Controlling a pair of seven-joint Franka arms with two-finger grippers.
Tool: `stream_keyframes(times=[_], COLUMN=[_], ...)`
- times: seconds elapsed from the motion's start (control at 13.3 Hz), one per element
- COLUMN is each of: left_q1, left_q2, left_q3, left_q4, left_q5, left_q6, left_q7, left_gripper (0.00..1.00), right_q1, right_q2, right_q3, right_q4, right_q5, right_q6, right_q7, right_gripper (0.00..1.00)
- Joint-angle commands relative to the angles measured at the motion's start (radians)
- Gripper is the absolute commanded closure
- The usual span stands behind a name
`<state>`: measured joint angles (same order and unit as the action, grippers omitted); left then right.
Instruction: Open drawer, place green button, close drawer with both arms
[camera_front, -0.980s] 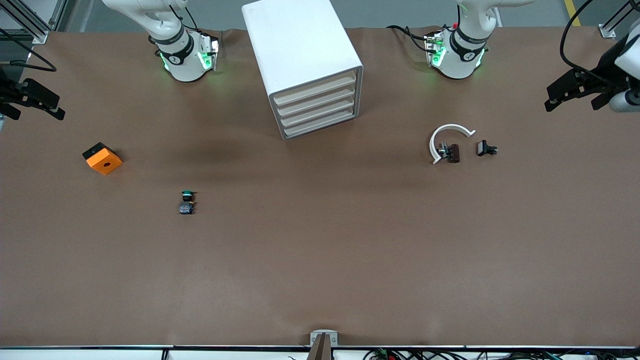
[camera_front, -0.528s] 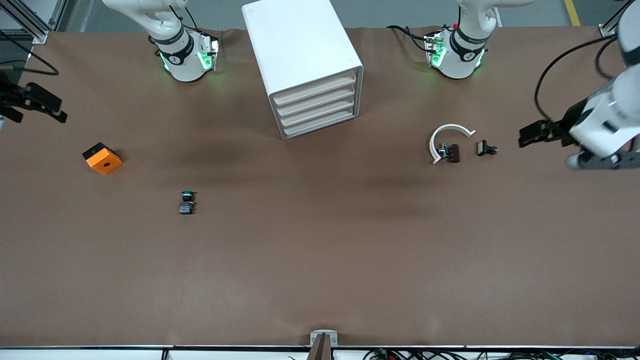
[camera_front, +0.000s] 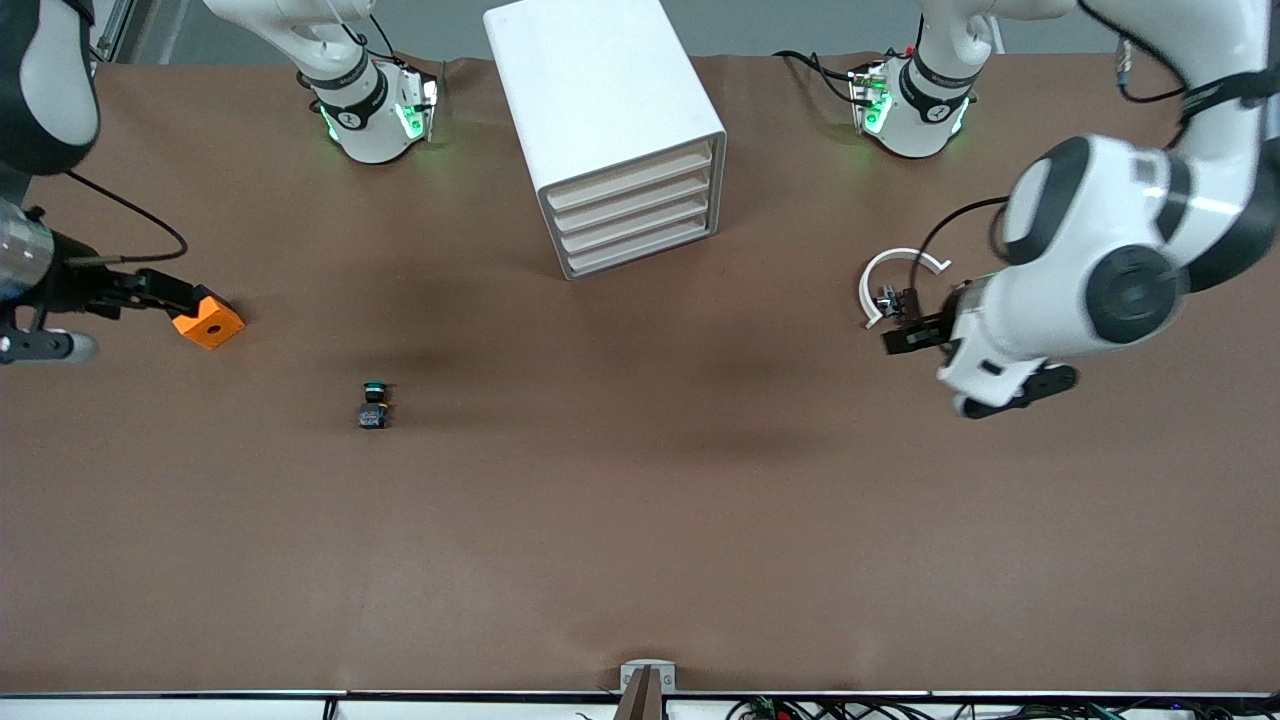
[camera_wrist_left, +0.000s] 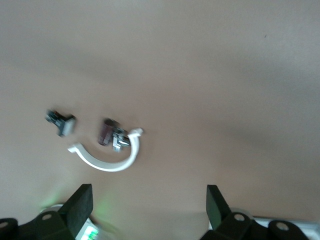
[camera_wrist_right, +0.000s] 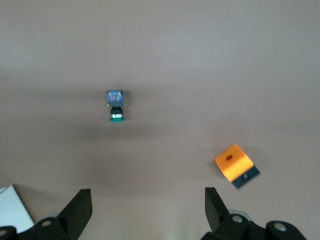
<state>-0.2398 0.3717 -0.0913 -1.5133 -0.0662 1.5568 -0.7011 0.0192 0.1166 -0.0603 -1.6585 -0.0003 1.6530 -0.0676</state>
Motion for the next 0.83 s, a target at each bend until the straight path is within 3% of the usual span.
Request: stream_keyframes(times=[0.0, 0.45, 0.75], left_q1=[-0.074, -0.133, -0.219], left_q2=[0.087, 0.245, 0.332], left_q3=[-0.002, -0.002, -0.002], left_q4=[0.033, 0.033, 0.025], left_q5=[-0.068, -0.317, -0.414], left_q6=[0.031, 0.063, 0.065], left_q7=[-0.262, -0.768, -0.978], left_gripper=[0.00, 0.00, 0.00], right_q1=[0.048, 0.136, 0.196], right_q2=[0.055, 0.055, 0.153], right_q3=[0.000, 0.000, -0.001], right_q4=[-0.021, -0.369, -0.481], right_q5=[0.035, 0.054, 0.052], right_q6=[0.095, 0.558, 0.830], right_q7=[0.085, 0.225, 0.354], right_gripper=[0.00, 0.00, 0.00])
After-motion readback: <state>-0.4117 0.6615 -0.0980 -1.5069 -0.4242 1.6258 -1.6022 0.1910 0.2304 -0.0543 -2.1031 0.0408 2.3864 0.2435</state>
